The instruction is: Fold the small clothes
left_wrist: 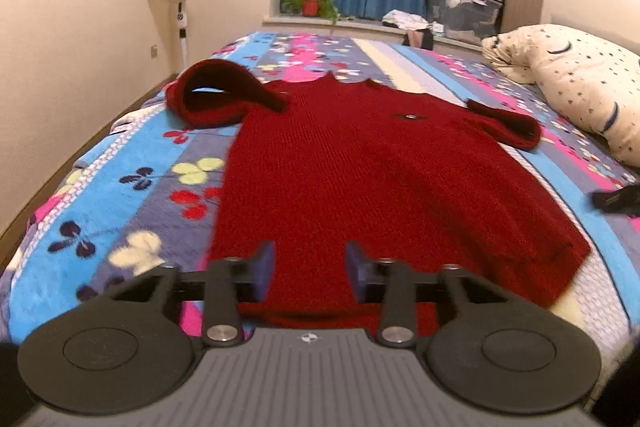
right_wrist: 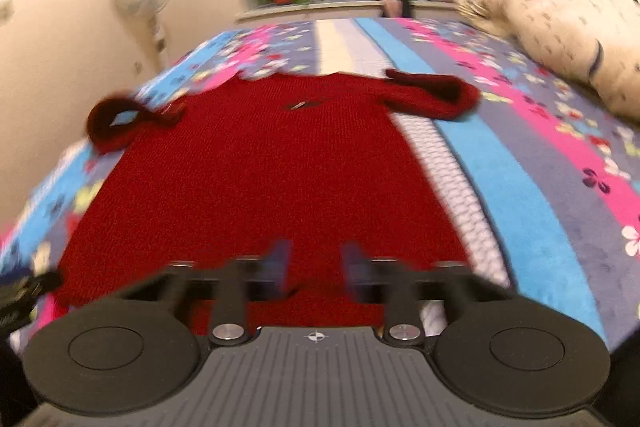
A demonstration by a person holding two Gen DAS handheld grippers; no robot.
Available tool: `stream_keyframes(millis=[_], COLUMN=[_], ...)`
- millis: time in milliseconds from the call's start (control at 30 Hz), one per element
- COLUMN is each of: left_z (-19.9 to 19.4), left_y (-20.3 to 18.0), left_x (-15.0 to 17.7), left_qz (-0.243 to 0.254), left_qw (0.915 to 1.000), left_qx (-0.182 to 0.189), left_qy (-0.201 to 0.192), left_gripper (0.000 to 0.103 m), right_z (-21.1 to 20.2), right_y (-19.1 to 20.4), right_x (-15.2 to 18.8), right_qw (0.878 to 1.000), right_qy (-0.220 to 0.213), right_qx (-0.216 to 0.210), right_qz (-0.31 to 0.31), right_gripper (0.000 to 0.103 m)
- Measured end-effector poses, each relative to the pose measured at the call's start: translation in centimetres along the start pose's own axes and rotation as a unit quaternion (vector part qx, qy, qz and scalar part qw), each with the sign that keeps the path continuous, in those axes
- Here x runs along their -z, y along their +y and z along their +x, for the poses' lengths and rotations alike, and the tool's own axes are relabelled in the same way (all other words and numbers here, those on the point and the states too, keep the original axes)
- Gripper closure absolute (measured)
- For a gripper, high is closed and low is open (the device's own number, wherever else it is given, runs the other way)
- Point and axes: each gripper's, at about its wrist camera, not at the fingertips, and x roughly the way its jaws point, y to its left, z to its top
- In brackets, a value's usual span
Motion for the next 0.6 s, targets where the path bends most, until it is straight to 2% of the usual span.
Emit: stream_keyframes(millis=[100, 133, 167, 233, 300, 400, 433, 467, 533, 600], left_z=[3.1, 4.2, 5.1, 7.1, 8.4, 9.8, 9.8, 9.9, 9.7, 9.4], left_y=[3.3, 4.5, 5.9, 8.7, 10.0, 9.9, 9.6, 9.2, 8.2, 7.6], left_x=[-1.3, -1.5, -1.7, -1.8, -1.5, -0.9, -0.8, -0.8, -0.6, -0.3], left_qz=[0.006, -0.009, -0.039, -0.111, -0.149, -0.159, -0.148, -0.134, -0.106, -0.087], left_qw=[0.9998, 0.9994, 0.998, 0.9901, 0.9836, 0.9787, 0.9808, 0.9834, 0.9873, 0.9899], left_qx=[-0.012, -0.016, -0.011, 0.017, 0.011, 0.017, 0.013, 0.012, 0.004, 0.001], left_qy=[0.016, 0.029, 0.048, 0.084, 0.102, 0.129, 0.127, 0.123, 0.119, 0.112], left_gripper=[0.063, 0.061, 0.06, 0.056, 0.055, 0.054, 0.052, 0.051, 0.052, 0.071], right_z=[1.9, 3.3, 4.7, 7.8, 10.4, 12.9, 13.3, 13.0, 12.9, 12.2], right_y=[-4.1, -5.5, -6.8, -8.8, -10.7, -11.6, -11.3, -11.2, -10.3, -9.6], right_x=[-3.1, -3.8, -4.1, -3.7, -2.7, -0.9, -0.3, 0.1, 0.3, 0.3], right_qw=[0.999, 0.999, 0.999, 0.997, 0.992, 0.985, 0.984, 0.986, 0.989, 0.992], right_qy=[-0.03, -0.014, 0.008, 0.068, 0.11, 0.145, 0.147, 0.14, 0.132, 0.123], right_qx=[0.037, 0.039, 0.038, 0.031, 0.035, 0.032, 0.032, 0.034, 0.039, 0.022], right_qz=[0.019, 0.02, 0.017, 0.031, 0.057, 0.093, 0.095, 0.083, 0.048, 0.019], right_gripper=[0.089, 0.088, 0.083, 0.071, 0.068, 0.049, 0.042, 0.039, 0.042, 0.068])
